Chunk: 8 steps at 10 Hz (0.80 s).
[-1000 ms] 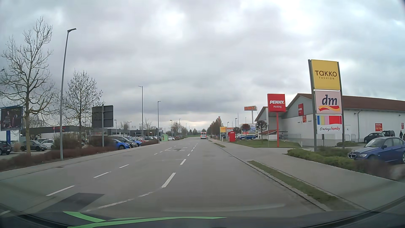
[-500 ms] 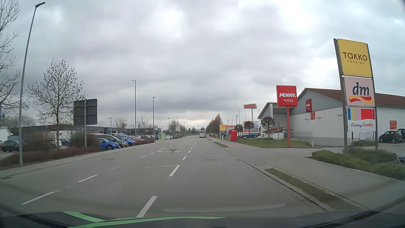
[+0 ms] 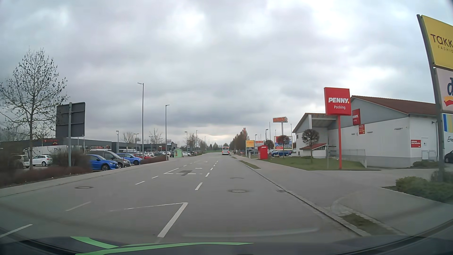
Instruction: Follow the waypoints while adhering to traffic rules and regulations
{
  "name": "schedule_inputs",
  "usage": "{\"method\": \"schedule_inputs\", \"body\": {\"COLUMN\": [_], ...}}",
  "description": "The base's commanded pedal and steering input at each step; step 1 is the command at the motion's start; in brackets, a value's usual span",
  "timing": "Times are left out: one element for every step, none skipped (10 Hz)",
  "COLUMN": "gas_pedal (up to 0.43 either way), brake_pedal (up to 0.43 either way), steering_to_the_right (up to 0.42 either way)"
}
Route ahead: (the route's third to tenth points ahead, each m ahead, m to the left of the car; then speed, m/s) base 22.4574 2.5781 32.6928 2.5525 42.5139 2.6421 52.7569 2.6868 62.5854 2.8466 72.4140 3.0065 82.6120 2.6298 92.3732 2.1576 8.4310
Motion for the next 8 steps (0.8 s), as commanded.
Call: {"method": "schedule_inputs", "body": {"gas_pedal": [0.110, 0.110, 0.110, 0.110, 0.110, 0.110, 0.110, 0.110], "brake_pedal": [0.000, 0.000, 0.000, 0.000, 0.000, 0.000, 0.000, 0.000], "steering_to_the_right": [0.003, 0.003, 0.003, 0.003, 0.003, 0.003, 0.003, 0.002]}}
